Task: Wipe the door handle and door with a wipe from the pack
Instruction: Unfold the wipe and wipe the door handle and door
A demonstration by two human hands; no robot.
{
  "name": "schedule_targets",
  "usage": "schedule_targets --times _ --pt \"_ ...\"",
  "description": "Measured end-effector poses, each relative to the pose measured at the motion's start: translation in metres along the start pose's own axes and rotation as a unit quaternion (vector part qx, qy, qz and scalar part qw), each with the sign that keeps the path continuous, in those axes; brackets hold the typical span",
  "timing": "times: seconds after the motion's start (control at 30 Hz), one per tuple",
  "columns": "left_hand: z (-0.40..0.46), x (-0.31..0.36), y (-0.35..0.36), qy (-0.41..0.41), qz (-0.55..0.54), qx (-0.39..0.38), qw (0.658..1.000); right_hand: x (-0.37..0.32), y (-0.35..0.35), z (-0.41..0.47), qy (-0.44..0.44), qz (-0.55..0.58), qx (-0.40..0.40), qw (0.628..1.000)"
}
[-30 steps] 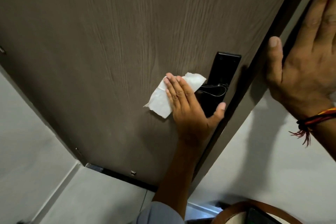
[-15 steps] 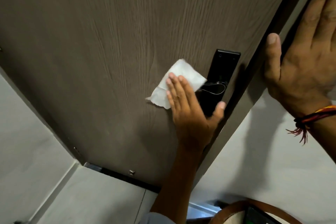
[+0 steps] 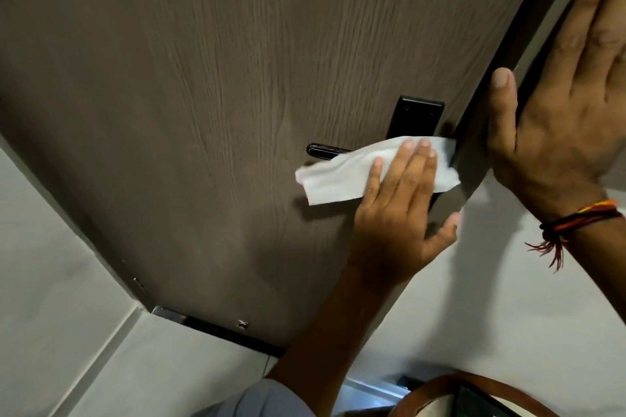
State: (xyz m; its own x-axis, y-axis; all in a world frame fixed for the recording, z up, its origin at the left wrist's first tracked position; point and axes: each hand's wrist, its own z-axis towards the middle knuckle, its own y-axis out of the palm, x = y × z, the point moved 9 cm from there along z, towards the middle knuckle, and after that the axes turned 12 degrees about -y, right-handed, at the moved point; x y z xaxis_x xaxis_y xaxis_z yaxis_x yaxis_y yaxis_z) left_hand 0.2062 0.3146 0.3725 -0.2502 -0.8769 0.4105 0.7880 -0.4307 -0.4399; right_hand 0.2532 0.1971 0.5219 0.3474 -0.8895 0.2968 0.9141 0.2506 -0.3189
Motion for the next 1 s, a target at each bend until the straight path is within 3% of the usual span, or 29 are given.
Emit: schedule_targets --times 0.17,0.43,0.73,1.0 --pt "0.010 0.004 -0.008 0.033 -0.002 0.025 0.999 0.000 0.001 -0.001 0.019 -0.017 -0.028 0.999" --pt "0.010 -0.067 -0.037 0.016 0.010 0.026 0.999 -0.009 -0.010 0.002 0.016 -0.052 -0.007 0.998" --pt "0.007 -0.087 -0.038 -0.048 0.046 0.065 0.996 -0.011 -0.013 0.002 0.021 -0.085 0.018 0.996" --pt "-0.003 -0.024 -0.002 0.122 0.033 0.040 0.991 -0.013 -0.013 -0.008 -0.011 -0.058 0.017 0.998"
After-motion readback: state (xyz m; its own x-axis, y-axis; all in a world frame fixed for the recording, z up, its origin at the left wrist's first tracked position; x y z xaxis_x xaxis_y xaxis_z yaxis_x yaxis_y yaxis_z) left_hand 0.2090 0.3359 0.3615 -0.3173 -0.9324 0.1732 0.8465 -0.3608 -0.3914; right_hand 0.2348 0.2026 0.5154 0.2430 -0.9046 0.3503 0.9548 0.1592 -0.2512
